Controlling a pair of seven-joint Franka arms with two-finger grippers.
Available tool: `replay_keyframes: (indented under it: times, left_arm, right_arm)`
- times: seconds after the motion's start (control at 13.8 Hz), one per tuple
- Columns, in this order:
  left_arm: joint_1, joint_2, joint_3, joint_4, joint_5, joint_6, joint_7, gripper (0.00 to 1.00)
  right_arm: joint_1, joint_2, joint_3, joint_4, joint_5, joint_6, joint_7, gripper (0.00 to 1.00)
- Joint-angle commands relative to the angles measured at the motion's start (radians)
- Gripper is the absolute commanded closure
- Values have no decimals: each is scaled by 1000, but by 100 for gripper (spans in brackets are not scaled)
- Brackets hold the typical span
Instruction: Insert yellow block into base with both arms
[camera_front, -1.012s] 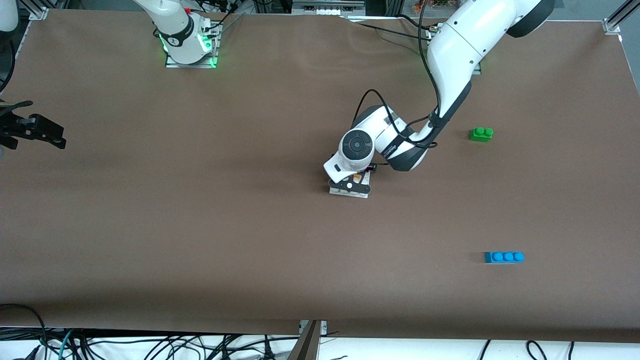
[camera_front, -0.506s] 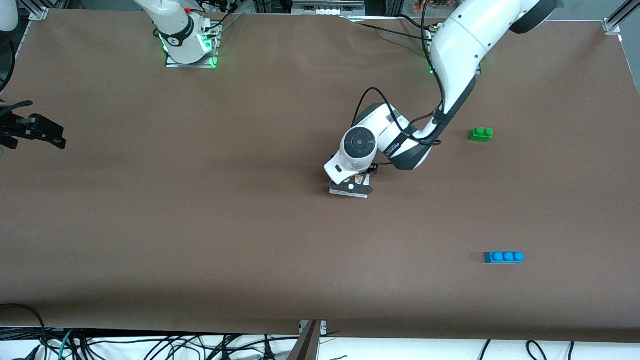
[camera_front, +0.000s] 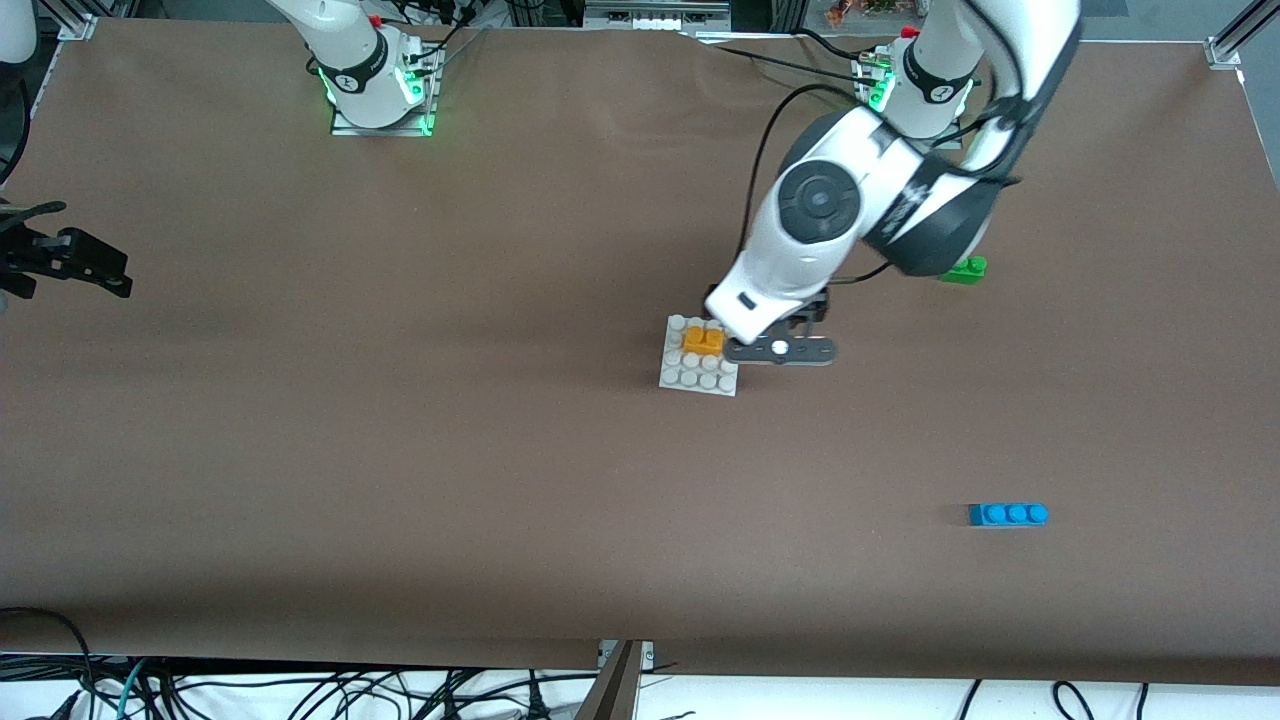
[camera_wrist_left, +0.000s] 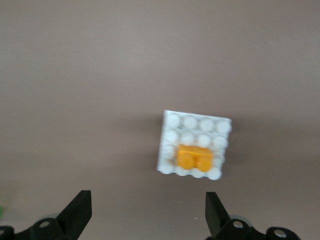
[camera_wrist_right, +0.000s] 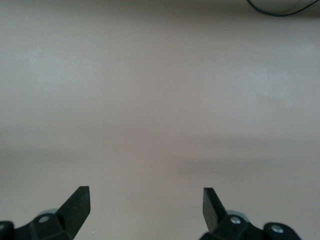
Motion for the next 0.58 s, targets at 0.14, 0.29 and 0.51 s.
replay_keyframes:
  times: [0.14, 0.29, 0.51]
  left_arm:
    - [179, -130, 2, 44, -20, -134, 108, 0]
    - [259, -147, 3, 110, -23, -249, 231, 0]
    - [256, -202, 116, 112, -64, -277, 403, 0]
  right_arm:
    - [-10, -17, 5, -13, 11, -6, -11, 0]
    - [-10, -17, 5, -13, 11, -6, -13, 0]
    - [-10, -17, 5, -13, 11, -6, -13, 0]
